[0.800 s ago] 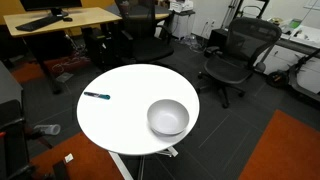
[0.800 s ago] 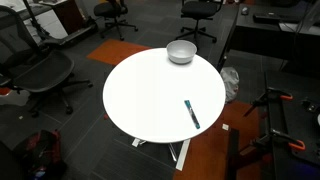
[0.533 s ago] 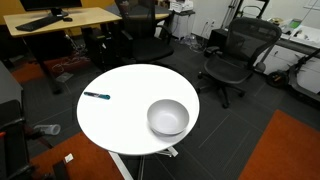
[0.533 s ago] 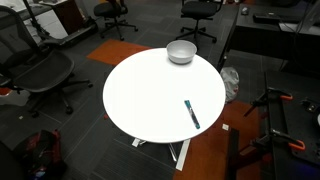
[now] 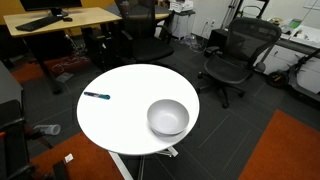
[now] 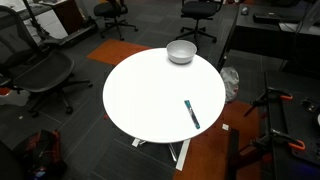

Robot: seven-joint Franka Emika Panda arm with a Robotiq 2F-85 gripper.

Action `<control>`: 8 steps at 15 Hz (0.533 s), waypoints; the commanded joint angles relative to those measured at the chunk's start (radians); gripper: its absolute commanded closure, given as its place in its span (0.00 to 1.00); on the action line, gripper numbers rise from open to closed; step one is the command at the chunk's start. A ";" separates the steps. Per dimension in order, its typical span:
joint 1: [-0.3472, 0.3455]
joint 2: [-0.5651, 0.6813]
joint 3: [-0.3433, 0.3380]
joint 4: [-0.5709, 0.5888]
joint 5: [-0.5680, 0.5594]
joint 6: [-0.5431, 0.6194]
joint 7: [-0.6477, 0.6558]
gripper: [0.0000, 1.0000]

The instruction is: Pick up the marker from the table and put it in the bowl

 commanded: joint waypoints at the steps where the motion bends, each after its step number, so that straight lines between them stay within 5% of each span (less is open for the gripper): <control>1: 0.008 -0.011 0.052 -0.074 0.021 0.060 0.143 0.00; 8: 0.015 -0.033 0.174 -0.221 0.140 0.161 0.439 0.00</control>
